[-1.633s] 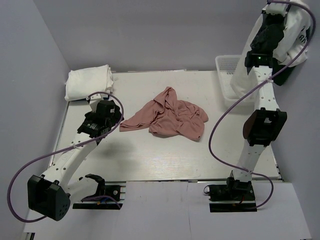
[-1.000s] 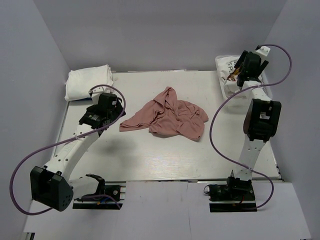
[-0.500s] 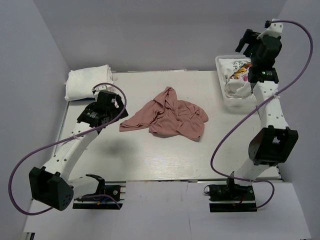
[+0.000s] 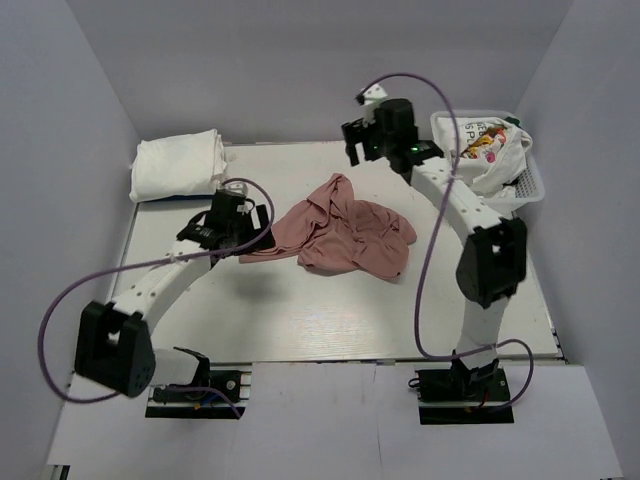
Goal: Fold and stack the t-shirts
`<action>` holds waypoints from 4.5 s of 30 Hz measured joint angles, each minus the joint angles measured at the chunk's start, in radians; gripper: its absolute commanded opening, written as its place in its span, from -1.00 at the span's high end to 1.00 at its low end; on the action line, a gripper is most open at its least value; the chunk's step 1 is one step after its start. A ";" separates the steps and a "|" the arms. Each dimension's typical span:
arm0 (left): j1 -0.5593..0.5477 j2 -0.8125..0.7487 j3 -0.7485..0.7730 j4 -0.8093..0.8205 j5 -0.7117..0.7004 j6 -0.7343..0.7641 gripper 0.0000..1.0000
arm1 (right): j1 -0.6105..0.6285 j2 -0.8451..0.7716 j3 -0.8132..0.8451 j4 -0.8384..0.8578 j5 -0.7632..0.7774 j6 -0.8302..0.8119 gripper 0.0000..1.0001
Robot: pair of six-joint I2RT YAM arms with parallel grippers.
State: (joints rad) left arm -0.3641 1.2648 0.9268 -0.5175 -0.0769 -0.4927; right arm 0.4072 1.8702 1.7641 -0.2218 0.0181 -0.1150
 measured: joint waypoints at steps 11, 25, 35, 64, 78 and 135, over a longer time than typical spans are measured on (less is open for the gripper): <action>-0.007 0.246 0.017 0.103 0.093 0.089 -0.99 | 0.204 0.396 0.193 -0.183 0.003 0.037 -0.59; -0.007 0.406 0.099 0.127 0.093 0.128 -0.92 | 0.200 0.415 0.071 -0.129 0.182 0.217 0.90; -0.007 0.497 0.173 0.131 0.109 0.136 0.20 | 0.199 0.067 -0.276 0.038 0.191 0.291 1.00; 0.002 0.235 -0.039 0.130 0.020 0.073 -1.00 | 0.190 -0.312 -0.428 0.111 0.196 0.283 1.00; -0.023 0.333 -0.102 0.261 0.239 0.051 0.62 | 0.188 -0.318 -0.456 0.097 0.214 0.268 1.00; -0.039 0.130 1.032 0.283 -0.239 0.291 1.00 | 0.165 -0.380 0.217 0.382 0.494 -0.281 1.00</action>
State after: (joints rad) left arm -0.4034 1.3949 1.9587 -0.2348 -0.3161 -0.2016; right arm 0.5724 1.4899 1.9812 0.1600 0.5121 -0.3958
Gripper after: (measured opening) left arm 0.025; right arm 0.034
